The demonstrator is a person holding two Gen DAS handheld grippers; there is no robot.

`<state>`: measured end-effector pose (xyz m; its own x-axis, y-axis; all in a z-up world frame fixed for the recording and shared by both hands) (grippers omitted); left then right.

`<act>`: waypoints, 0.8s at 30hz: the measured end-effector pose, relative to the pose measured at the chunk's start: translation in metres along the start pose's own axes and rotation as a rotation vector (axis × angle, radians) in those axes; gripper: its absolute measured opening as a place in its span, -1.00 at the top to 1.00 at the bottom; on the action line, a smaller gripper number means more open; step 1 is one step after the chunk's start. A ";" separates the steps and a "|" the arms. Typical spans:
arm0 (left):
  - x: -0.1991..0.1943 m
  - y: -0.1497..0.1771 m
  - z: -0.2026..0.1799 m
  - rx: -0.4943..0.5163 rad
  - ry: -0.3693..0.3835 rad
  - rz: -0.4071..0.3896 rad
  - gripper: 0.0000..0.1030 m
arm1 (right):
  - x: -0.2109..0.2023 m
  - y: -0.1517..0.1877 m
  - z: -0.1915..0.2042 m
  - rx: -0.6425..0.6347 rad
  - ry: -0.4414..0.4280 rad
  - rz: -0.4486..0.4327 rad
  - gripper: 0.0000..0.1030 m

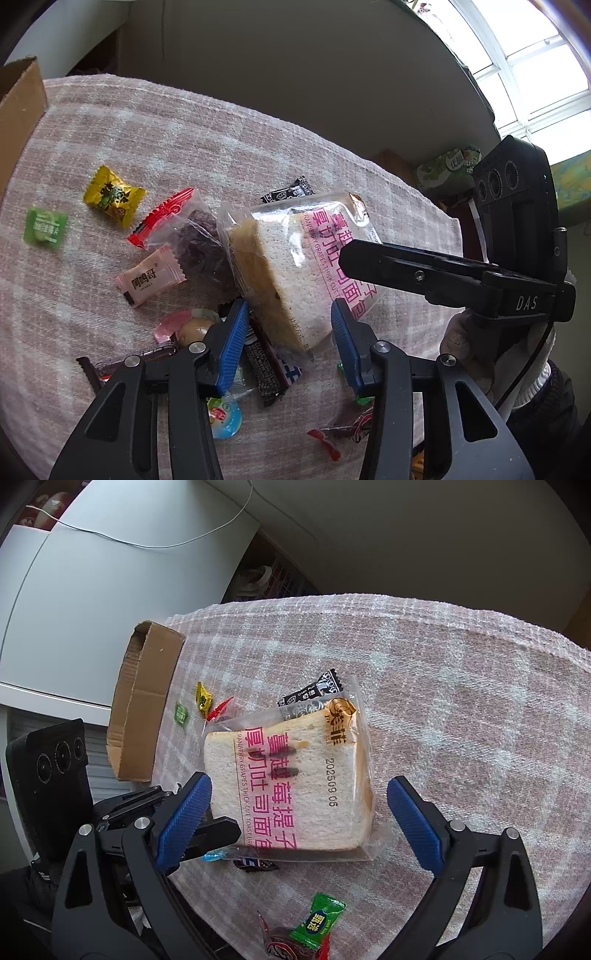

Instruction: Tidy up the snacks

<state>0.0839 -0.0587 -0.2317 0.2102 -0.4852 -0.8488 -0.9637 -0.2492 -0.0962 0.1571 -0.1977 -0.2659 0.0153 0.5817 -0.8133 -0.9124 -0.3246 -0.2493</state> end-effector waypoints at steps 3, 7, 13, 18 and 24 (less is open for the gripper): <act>0.001 -0.002 0.001 -0.001 0.006 0.002 0.18 | 0.004 0.000 0.001 -0.006 0.019 0.012 -0.71; 0.005 -0.001 -0.005 0.022 -0.001 -0.005 0.19 | 0.001 0.001 -0.002 0.001 0.037 0.015 -0.45; 0.010 0.001 -0.015 0.046 -0.005 -0.019 0.19 | -0.010 0.005 -0.002 0.008 0.042 0.009 -0.33; -0.007 0.001 -0.015 0.054 0.000 -0.048 0.19 | -0.019 0.003 0.015 -0.027 0.059 -0.001 -0.32; -0.038 0.003 -0.007 0.067 -0.007 -0.109 0.19 | -0.027 -0.010 0.049 -0.091 0.072 -0.024 -0.30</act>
<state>0.0743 -0.0467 -0.1957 0.3135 -0.4527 -0.8347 -0.9440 -0.2436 -0.2224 0.1460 -0.1735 -0.2159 0.0691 0.5358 -0.8415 -0.8705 -0.3797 -0.3133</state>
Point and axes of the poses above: each gripper's, at about its wrist camera, not at the fingertips, and x roughly the way its jaws point, z to its left, y to its underside, the point moved 3 cm from there along x, roughly the way its jaws point, and after that the axes turned 11 degrees about -x, right-handed, at the moved point
